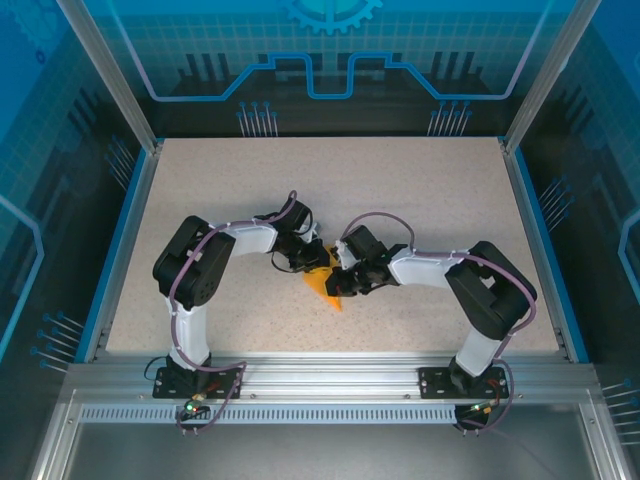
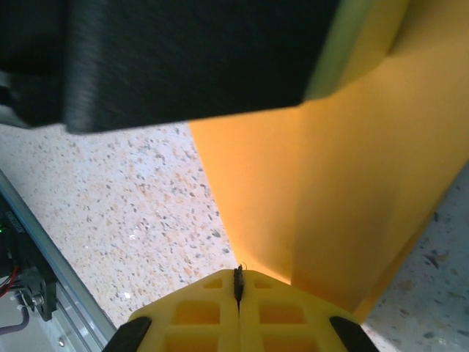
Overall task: Fold a paper plane with a square sheet of paper (fold left side to right side)
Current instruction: Fourth fold the wing at the center of the table.
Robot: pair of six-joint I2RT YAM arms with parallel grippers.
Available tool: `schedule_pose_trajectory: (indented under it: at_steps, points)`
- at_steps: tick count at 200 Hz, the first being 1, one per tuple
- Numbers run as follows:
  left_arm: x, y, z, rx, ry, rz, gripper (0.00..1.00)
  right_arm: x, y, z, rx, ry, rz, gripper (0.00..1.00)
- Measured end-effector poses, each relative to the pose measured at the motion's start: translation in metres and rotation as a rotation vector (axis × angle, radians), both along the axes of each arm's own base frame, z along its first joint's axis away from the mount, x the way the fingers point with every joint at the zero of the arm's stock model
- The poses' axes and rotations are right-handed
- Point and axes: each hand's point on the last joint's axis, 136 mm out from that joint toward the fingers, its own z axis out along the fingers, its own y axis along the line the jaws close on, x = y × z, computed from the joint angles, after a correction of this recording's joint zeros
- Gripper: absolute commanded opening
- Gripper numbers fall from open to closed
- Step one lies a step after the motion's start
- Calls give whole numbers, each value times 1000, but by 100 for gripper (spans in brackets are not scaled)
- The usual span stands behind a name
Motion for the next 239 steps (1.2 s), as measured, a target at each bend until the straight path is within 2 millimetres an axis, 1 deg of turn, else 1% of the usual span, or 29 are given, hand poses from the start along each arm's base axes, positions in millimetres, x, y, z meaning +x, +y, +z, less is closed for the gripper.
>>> schedule_pose_trajectory:
  at_steps: [113,157,196,239]
  points:
    - [0,0,0,0,0,0,14,-7,-7,-12,-68,7,6,4]
    - [0,0,0,0,0,0,14,-9,-6,-12,-72,10,10,4]
    - [0,0,0,0,0,0,15,-12,-9,-17,-70,11,7,3]
    - [-1,0,0,1,1,-1,14,-13,-10,-17,-53,1,-6,3]
